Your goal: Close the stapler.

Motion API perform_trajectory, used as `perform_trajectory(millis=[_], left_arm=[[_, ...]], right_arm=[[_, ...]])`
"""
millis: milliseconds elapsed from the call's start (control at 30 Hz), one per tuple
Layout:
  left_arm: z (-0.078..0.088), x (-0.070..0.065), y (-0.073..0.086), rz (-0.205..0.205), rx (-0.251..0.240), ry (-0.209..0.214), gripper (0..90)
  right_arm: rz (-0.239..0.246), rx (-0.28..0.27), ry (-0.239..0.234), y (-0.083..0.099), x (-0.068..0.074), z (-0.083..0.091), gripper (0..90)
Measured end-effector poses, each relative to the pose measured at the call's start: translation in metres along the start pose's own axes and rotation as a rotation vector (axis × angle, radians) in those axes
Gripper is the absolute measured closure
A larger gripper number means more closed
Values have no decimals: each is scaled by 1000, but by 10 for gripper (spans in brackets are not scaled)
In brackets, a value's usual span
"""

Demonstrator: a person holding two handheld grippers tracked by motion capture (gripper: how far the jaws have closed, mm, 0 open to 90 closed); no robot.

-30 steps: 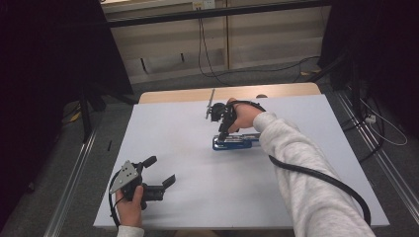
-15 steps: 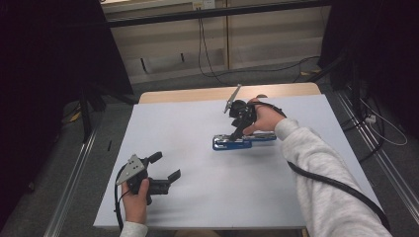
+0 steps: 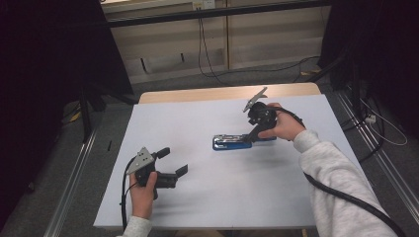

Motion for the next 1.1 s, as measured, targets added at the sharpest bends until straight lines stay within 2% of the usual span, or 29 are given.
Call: perform_trajectory(millis=[300, 433, 567, 633, 833, 967, 1100], left_arm=[[-11, 1, -1, -1, 29, -5, 17], [-17, 1, -1, 3, 48, 0, 17], [-23, 2, -3, 9, 53, -2, 17], [-26, 3, -4, 20, 51, -1, 18], [-36, 5, -6, 14, 74, -6, 17], [-43, 8, -4, 20, 98, -18, 18], [-49, 11, -4, 47, 86, -27, 20]], right_arm=[[-46, -33, 40, 24, 0, 6, 102], [-87, -53, 57, 34, -2, 8, 103], [-109, -75, 91, 46, -4, 13, 104], [-129, -82, 92, 51, -4, 15, 104], [-166, -111, 123, 67, -6, 23, 107], [-200, -133, 130, 79, -7, 27, 108], [-226, -146, 147, 90, -9, 31, 111]])
Point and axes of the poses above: each handheld gripper's, and its own axes: z roughly backward along the jaws, y roughly out of its underside, x roughly to its left, the point moved 6 cm from there along -z, roughly forward along the jaws, and after that the axes turned 8 degrees about y, right-handed, at the moved point
